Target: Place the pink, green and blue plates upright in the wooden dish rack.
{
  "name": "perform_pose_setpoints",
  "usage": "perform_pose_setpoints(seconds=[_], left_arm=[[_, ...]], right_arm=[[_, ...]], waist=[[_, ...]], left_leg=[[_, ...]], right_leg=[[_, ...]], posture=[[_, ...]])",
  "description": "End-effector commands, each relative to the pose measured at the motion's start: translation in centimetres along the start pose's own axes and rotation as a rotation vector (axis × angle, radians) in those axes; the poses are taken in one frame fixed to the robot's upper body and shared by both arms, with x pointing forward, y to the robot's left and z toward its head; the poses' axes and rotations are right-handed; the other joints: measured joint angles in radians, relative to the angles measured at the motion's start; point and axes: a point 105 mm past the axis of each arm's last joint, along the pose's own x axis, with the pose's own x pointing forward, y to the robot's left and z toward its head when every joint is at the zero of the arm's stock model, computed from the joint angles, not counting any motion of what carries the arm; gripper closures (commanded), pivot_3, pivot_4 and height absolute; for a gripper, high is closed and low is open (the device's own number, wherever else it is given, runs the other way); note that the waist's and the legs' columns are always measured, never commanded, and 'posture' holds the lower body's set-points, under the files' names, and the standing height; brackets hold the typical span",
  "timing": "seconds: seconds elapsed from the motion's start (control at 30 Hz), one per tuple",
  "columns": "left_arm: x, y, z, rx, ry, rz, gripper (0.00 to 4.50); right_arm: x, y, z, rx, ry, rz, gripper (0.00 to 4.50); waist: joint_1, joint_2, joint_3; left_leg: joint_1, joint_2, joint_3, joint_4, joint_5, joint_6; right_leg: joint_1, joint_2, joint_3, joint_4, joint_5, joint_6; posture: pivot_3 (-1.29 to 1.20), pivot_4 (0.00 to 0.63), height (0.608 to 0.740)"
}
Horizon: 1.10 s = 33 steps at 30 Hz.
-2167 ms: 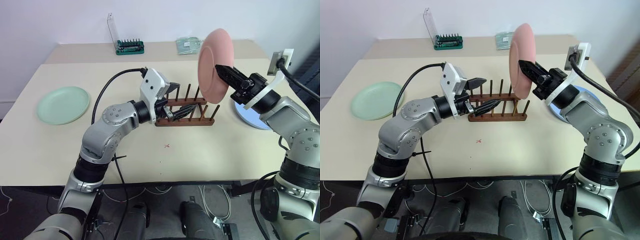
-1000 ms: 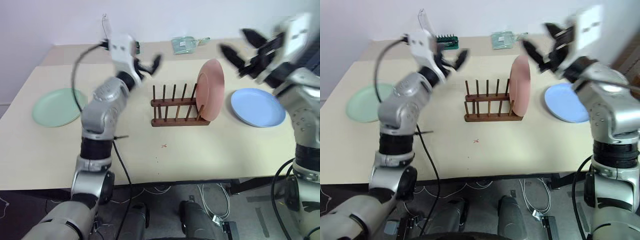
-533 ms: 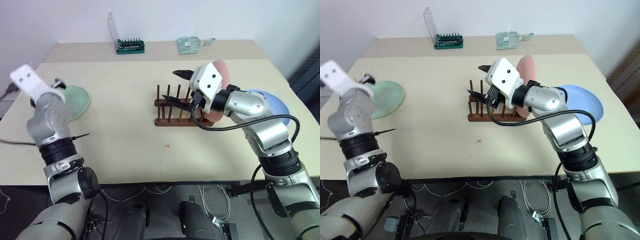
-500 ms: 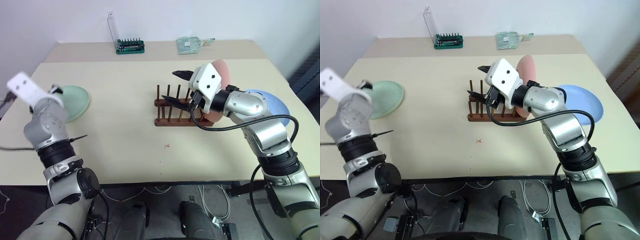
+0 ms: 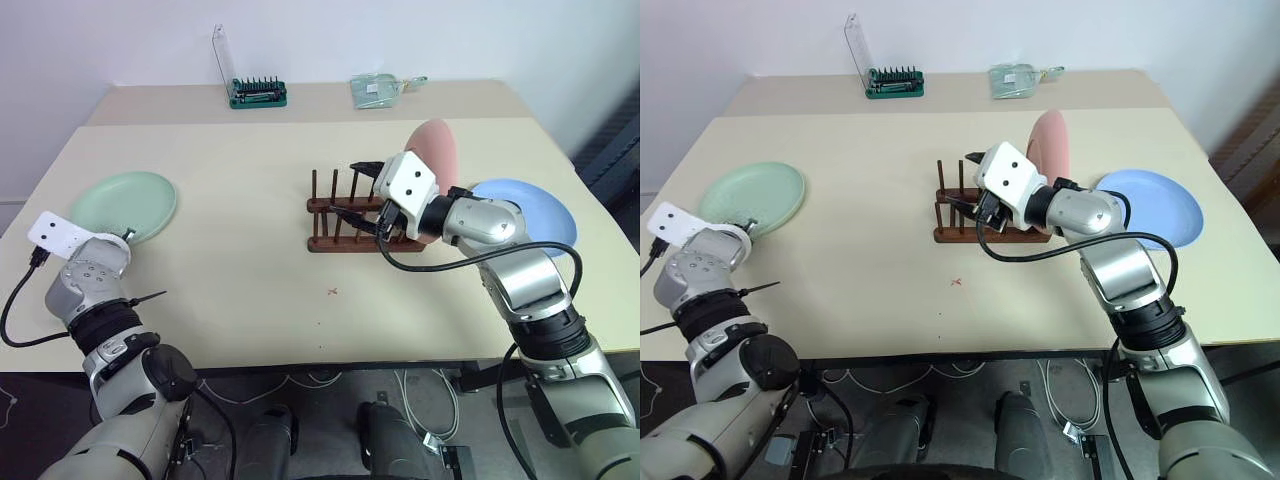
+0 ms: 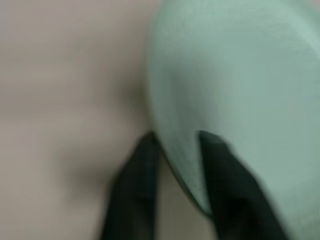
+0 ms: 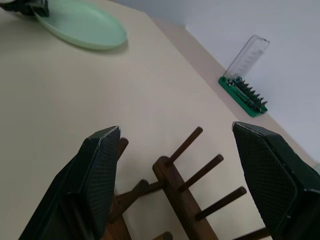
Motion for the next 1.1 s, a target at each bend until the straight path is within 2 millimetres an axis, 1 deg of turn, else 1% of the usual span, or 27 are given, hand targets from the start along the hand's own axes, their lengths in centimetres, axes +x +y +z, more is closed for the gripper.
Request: perform_pose_setpoints(seconds=[0.03, 0.07, 0.1, 0.13, 0.17, 0.2, 0.23, 0.3, 0.33, 0.4, 0.5, 0.53, 0.6, 0.7, 0.87, 0.97, 1.1], left_arm=[[-1.0, -3.4, 2.1, 0.082, -0.098, -0.102, 4.45], [-1.5, -4.5, 2.6, 0.125, -0.135, -0.144, 4.45], [-2.4, -6.5, 3.4, 0.185, -0.197, -0.216, 4.45], [-3.9, -8.9, 4.2, 0.250, -0.277, -0.307, 4.45], [-5.7, -11.6, 4.6, 0.309, -0.353, -0.417, 4.45], [-7.1, -13.4, 4.8, 0.348, -0.403, -0.492, 4.45], [-8.5, -15.0, 4.6, 0.372, -0.432, -0.571, 4.45], [-11.5, -17.8, 3.5, 0.446, -0.473, -0.709, 4.45], [-13.0, -19.1, 2.8, 0.479, -0.484, -0.773, 4.49], [-15.4, -21.0, 1.4, 0.487, -0.470, -0.872, 4.50], [-18.0, -22.6, 0.0, 0.429, -0.417, -0.970, 4.50], [-18.6, -22.9, -0.2, 0.414, -0.407, -0.991, 4.50], [-19.8, -23.5, -0.6, 0.376, -0.381, -1.036, 4.50], [-21.6, -24.4, -1.7, 0.331, -0.309, -1.105, 4.50], [-22.9, -24.8, -2.6, 0.307, -0.251, -1.157, 4.50], [-23.8, -25.1, -2.9, 0.330, -0.246, -1.189, 4.50], [-24.0, -25.1, -3.3, 0.351, -0.237, -1.196, 4.50]], right_arm=[[-0.6, -0.6, 1.5, -0.044, -0.047, -0.032, 0.84], [-0.6, -0.6, 1.5, -0.045, -0.047, -0.034, 0.84], [-0.5, -0.7, 1.6, -0.057, -0.049, -0.039, 0.84], [-0.4, -0.9, 1.7, -0.072, -0.053, -0.048, 0.84], [-0.2, -1.2, 1.9, -0.100, -0.055, -0.064, 0.84], [-0.1, -1.4, 2.0, -0.120, -0.057, -0.075, 0.84], [0.0, -1.7, 2.1, -0.139, -0.058, -0.085, 0.84], [0.4, -1.9, 2.3, -0.155, -0.068, -0.085, 0.84], [0.6, -2.1, 2.4, -0.168, -0.075, -0.086, 0.60], [1.0, -2.4, 3.1, -0.205, -0.101, -0.102, 0.04], [1.7, -2.6, 4.2, -0.328, -0.125, -0.122, 0.04], [1.8, -2.6, 4.3, -0.362, -0.126, -0.124, 0.04], [2.2, -2.6, 4.4, -0.417, -0.124, -0.133, 0.04], [2.8, -3.3, 4.2, -0.509, -0.092, -0.175, 0.04], [2.9, -3.3, 3.2, -0.582, -0.051, -0.161, 0.04], [2.8, -4.3, 3.0, -0.650, -0.023, -0.211, 0.04], [2.9, -5.1, 2.7, -0.723, 0.004, -0.249, 0.04]], waist=[[0.000, 0.000, 0.000], [0.002, 0.000, 0.000], [0.003, 0.000, 0.000], [0.004, -0.001, 0.000], [0.005, -0.001, 0.000], [0.005, -0.001, 0.000], [0.005, -0.002, 0.000], [0.001, -0.002, 0.000], [0.000, -0.002, 0.000], [-0.004, -0.001, 0.000], [-0.010, -0.001, 0.000], [-0.012, -0.001, 0.000], [-0.014, -0.001, 0.000], [-0.007, -0.001, 0.000], [-0.002, -0.001, 0.000], [-0.002, -0.001, 0.000], [-0.003, -0.001, 0.000]], left_leg=[[0.000, 0.000, 0.000, 0.000, 0.000, 0.000], [0.000, 0.000, 0.000, 0.000, 0.000, 0.000], [0.000, 0.000, 0.000, 0.000, 0.000, 0.000], [0.000, 0.000, 0.000, 0.000, 0.000, 0.000], [0.000, 0.000, 0.000, 0.001, 0.000, 0.000], [-0.001, 0.000, 0.000, 0.001, 0.000, -0.001], [-0.001, 0.000, 0.000, 0.001, 0.001, -0.002], [-0.001, 0.000, 0.000, 0.001, 0.001, -0.002], [-0.001, 0.000, 0.000, 0.000, 0.001, -0.002], [0.000, 0.000, 0.000, -0.001, 0.001, -0.002], [0.000, 0.000, 0.001, -0.001, 0.001, -0.002], [0.000, 0.000, 0.001, -0.001, 0.001, -0.002], [0.000, 0.000, 0.002, -0.002, 0.001, -0.003], [0.000, 0.000, 0.002, -0.001, 0.002, -0.004], [-0.001, 0.000, 0.004, -0.001, 0.002, -0.004], [0.000, 0.000, 0.004, -0.001, 0.002, -0.004], [0.000, 0.000, 0.004, -0.001, 0.002, -0.004]], right_leg=[[0.000, 0.000, 0.000, 0.000, 0.000, 0.000], [0.000, 0.000, 0.000, 0.000, 0.000, 0.000], [0.000, 0.000, 0.000, 0.000, 0.000, 0.000], [0.000, 0.000, 0.000, 0.000, 0.000, 0.000], [0.000, 0.000, 0.000, 0.000, 0.000, 0.000], [0.000, 0.000, 0.000, -0.001, 0.000, 0.000], [0.000, 0.000, 0.000, -0.001, 0.000, 0.000], [0.000, 0.000, 0.000, -0.001, 0.000, 0.000], [0.000, 0.000, 0.000, -0.001, 0.000, 0.000], [0.000, 0.000, 0.000, -0.001, 0.000, 0.000], [0.000, 0.000, 0.001, -0.001, 0.000, 0.000], [-0.001, 0.000, 0.001, 0.000, 0.000, 0.000], [-0.002, 0.001, 0.002, 0.000, 0.000, 0.000], [-0.002, 0.001, 0.003, 0.000, 0.000, 0.000], [-0.002, 0.001, 0.004, -0.001, 0.000, 0.000], [-0.002, 0.001, 0.004, 0.000, 0.000, 0.000], [-0.002, 0.001, 0.005, 0.000, 0.000, 0.000]], posture=[[0.00, 0.150, 0.740], [0.00, 0.150, 0.740], [0.00, 0.150, 0.740], [0.00, 0.150, 0.740], [0.00, 0.150, 0.740], [0.00, 0.150, 0.740], [0.00, 0.150, 0.740], [0.00, 0.150, 0.740], [0.00, 0.150, 0.740], [0.00, 0.150, 0.740], [0.00, 0.150, 0.740], [0.00, 0.150, 0.740], [0.00, 0.150, 0.740], [0.00, 0.150, 0.740], [0.00, 0.150, 0.740], [0.00, 0.150, 0.740], [0.00, 0.150, 0.740]])
